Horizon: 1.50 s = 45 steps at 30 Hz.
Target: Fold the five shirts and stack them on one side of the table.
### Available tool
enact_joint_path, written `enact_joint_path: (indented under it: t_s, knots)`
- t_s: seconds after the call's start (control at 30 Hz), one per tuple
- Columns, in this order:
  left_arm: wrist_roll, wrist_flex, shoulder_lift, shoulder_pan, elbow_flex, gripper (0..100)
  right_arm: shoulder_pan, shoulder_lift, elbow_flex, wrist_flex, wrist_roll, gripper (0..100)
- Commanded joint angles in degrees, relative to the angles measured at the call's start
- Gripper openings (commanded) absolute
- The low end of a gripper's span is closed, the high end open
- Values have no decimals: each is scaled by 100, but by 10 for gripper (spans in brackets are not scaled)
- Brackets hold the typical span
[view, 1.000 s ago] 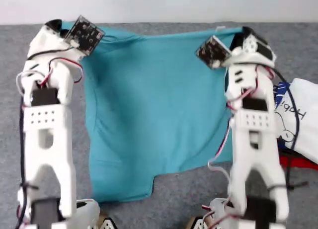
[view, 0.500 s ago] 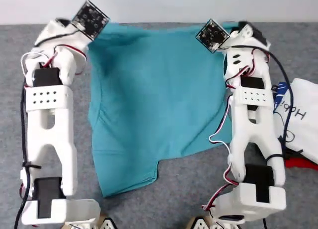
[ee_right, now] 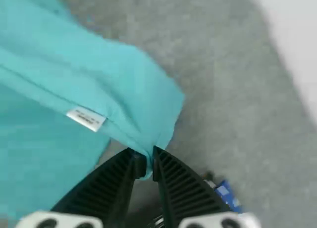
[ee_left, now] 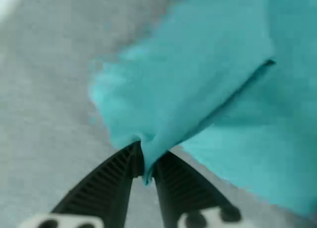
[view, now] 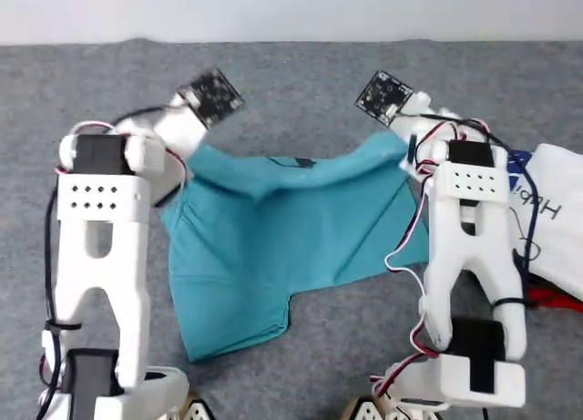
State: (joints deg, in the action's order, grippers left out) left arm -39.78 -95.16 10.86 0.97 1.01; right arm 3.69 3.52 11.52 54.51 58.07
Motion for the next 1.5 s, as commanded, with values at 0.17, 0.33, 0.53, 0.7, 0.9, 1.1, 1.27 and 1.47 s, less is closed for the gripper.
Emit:
enact_joint_path:
  t_s: [0.17,0.33,0.53,0.7,0.9,1.1,1.27,1.47]
  knots:
    - [-26,-545,1073,-308,945,6,163,338,-316,1701,44,9]
    - [-26,-545,2242,-712,2466,6,347,321,-316,2035,53,9]
    - [-9,-536,3490,-914,3846,6,470,356,-97,2448,484,9]
    - [-9,-527,3727,-765,4031,6,462,338,237,2255,510,9]
    - [-35,-527,3763,-738,4022,9,470,356,281,2123,510,9]
    - [-141,-536,3763,-765,4022,31,541,365,273,2123,519,12]
    - [-176,-536,3763,-721,4022,114,725,374,149,2193,519,71]
    - [-193,-536,3763,-756,4013,148,892,374,-492,2651,510,235]
